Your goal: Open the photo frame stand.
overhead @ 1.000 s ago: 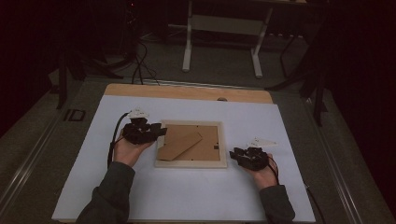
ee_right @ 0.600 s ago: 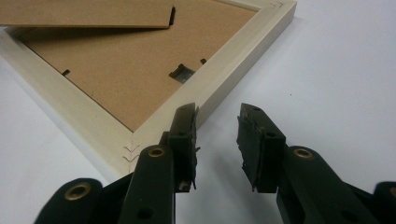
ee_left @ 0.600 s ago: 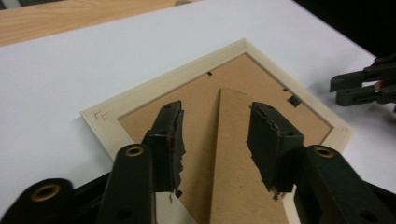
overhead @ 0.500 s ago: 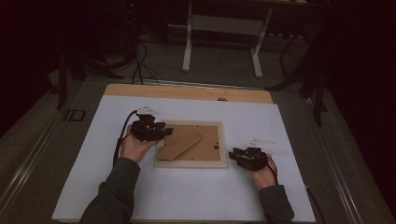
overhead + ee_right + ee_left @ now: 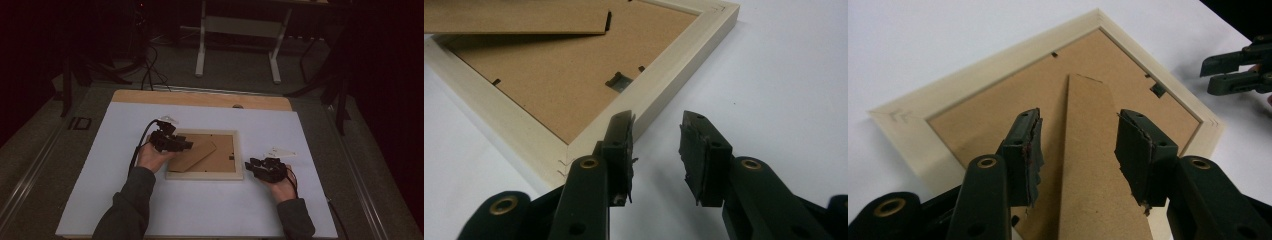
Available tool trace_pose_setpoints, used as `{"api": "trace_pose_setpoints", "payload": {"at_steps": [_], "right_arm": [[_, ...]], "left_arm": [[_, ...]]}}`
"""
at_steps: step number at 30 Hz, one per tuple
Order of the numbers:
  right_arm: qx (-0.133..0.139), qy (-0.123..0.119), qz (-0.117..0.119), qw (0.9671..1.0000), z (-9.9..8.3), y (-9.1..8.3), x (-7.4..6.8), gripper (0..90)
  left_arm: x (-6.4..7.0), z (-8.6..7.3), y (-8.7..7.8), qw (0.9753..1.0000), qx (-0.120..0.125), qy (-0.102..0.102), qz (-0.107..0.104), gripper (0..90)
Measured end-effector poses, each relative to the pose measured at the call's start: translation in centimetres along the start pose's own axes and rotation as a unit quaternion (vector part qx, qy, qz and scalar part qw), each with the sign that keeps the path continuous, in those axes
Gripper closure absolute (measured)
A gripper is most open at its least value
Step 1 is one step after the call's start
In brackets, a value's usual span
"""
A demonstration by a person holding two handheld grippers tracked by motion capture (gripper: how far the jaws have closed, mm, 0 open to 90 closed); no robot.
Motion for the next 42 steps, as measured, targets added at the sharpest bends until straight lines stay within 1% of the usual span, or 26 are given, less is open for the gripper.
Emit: {"api": "trace_pose_setpoints", "payload": {"at_steps": [6,9,12,14,16,18,21,22,25,27,32,35,36,42], "right_arm": [[0.001,0.000,0.000,1.0000,0.0,0.0,0.0,64.9],[0.001,-0.001,-0.001,1.0000,0.1,-0.1,0.0,64.5],[0.000,-0.001,0.000,1.0000,0.0,0.0,-0.1,64.3],[-0.001,-0.001,-0.001,1.0000,0.0,0.0,-0.1,63.9],[0.000,-0.002,0.000,1.0000,0.1,0.0,-0.2,63.7],[0.000,-0.002,0.000,1.0000,0.1,0.0,-0.1,63.7],[0.000,-0.002,0.001,1.0000,0.0,0.0,-0.1,63.7],[0.000,-0.002,0.001,1.0000,0.0,0.0,-0.1,63.7],[-0.002,-0.001,0.002,1.0000,0.0,0.1,-0.2,63.6],[-0.002,-0.002,0.002,1.0000,0.0,0.1,-0.2,63.5],[-0.003,-0.001,0.002,1.0000,-0.1,0.1,-0.2,63.4],[-0.003,-0.002,0.002,1.0000,-0.1,0.1,-0.2,63.3],[-0.003,-0.002,0.003,1.0000,-0.1,0.1,-0.2,63.3],[-0.003,-0.002,0.003,1.0000,-0.1,0.1,-0.2,63.3]], "left_arm": [[-0.1,-0.6,1.0,0.9996,-0.022,-0.012,-0.014,50.9],[0.1,-1.1,1.4,0.9991,-0.038,-0.004,-0.020,49.0],[0.3,-1.2,1.7,0.9989,-0.039,-0.004,-0.024,47.3],[0.3,-1.2,1.9,0.9989,-0.039,-0.008,-0.026,46.4],[0.1,-1.4,2.2,0.9986,-0.045,-0.012,-0.025,45.4],[0.1,-1.6,2.5,0.9981,-0.052,-0.016,-0.029,45.0],[0.4,-2.0,2.9,0.9974,-0.063,-0.010,-0.034,45.1],[0.4,-2.1,3.0,0.9972,-0.067,-0.008,-0.031,45.0],[0.4,-2.2,3.3,0.9968,-0.067,-0.018,-0.039,44.6],[0.4,-2.3,3.4,0.9966,-0.069,-0.020,-0.042,44.1],[0.7,-2.6,3.6,0.9956,-0.073,-0.020,-0.054,43.1],[0.8,-2.7,3.6,0.9956,-0.076,-0.012,-0.055,42.8],[0.9,-2.7,3.6,0.9953,-0.076,-0.013,-0.059,42.5],[1.1,-2.8,3.7,0.9946,-0.079,-0.013,-0.066,41.7]]}}
Point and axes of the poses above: each handheld gripper's, and its own axes: y roughly forward along the jaws, z roughly out of its top, x roughly to its right, the point moved 10 cm from there along y, roughly forward along the jaws, and after that the axes turned 1 degree about -y, right-handed, at the moved point
